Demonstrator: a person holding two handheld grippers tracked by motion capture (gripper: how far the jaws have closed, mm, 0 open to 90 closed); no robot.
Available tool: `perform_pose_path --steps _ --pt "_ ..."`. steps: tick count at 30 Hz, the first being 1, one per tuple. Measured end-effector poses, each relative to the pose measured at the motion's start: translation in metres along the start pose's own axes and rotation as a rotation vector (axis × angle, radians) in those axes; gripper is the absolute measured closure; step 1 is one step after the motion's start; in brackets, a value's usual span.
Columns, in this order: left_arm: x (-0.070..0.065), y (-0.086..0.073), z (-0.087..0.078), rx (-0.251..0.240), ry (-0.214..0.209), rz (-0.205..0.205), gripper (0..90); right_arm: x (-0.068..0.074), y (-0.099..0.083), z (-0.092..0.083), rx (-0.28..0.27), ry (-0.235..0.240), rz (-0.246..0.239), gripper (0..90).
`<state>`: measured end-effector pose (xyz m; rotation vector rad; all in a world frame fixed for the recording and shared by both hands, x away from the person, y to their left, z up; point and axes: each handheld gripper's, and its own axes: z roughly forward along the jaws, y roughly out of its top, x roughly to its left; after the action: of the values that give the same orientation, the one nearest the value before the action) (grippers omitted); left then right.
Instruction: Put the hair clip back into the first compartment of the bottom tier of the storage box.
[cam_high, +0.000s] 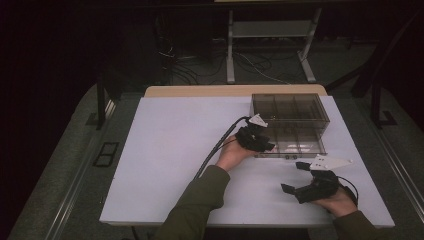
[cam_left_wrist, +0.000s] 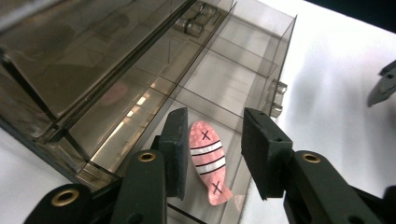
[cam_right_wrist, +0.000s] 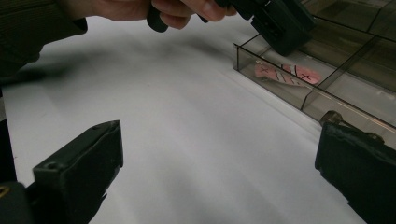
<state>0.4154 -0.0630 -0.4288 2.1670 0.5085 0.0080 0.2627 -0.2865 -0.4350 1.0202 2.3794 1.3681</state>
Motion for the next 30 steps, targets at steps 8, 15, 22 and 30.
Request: perform_pose_path --steps 8,15,22,30 --pt "-0.002 0.001 -0.014 -0.013 -0.021 0.015 53.3 -0.003 -0.002 0.0 0.003 -0.001 0.007 0.5" --pt "-0.001 -0.004 -0.034 -0.025 -0.023 -0.002 44.9 -0.002 -0.002 -0.001 0.0 0.0 0.009 0.5" --pt "0.0 -0.01 -0.052 -0.042 -0.01 0.002 40.1 -0.003 -0.003 -0.002 -0.004 -0.006 0.013 0.5" --pt "-0.002 -0.02 -0.073 -0.063 0.009 0.019 34.9 -0.002 -0.002 -0.002 -0.001 -0.009 0.01 0.5"
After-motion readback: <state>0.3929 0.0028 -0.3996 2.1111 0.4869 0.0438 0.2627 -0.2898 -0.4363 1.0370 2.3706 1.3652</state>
